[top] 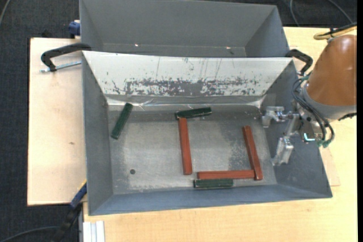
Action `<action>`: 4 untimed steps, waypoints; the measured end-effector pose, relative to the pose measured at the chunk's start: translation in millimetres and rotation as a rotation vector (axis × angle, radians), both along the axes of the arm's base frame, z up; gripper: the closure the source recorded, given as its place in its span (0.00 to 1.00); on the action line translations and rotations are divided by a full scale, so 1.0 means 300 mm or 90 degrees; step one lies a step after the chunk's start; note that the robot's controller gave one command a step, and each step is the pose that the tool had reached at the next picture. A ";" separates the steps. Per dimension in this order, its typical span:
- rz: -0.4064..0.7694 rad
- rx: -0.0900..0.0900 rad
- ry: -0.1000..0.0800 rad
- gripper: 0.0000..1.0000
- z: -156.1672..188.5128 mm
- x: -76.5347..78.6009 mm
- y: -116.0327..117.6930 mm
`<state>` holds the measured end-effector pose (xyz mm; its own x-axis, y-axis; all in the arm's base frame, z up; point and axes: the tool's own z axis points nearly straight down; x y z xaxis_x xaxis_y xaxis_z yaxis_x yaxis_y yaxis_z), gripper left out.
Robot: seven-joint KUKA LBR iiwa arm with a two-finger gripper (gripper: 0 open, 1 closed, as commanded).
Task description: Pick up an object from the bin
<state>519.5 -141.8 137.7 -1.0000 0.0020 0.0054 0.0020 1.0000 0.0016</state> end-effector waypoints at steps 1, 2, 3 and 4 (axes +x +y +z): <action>0.341 0.001 -0.004 0.00 -0.227 0.122 0.120; 0.340 0.000 -0.006 1.00 -0.218 0.126 0.118; 0.340 0.000 -0.006 0.00 -0.221 0.125 0.118; 0.480 0.001 -0.003 0.00 -0.224 -0.091 0.112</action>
Offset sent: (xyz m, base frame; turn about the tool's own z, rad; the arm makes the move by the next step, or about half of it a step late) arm 0.0358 0.0344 -0.0677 -0.5351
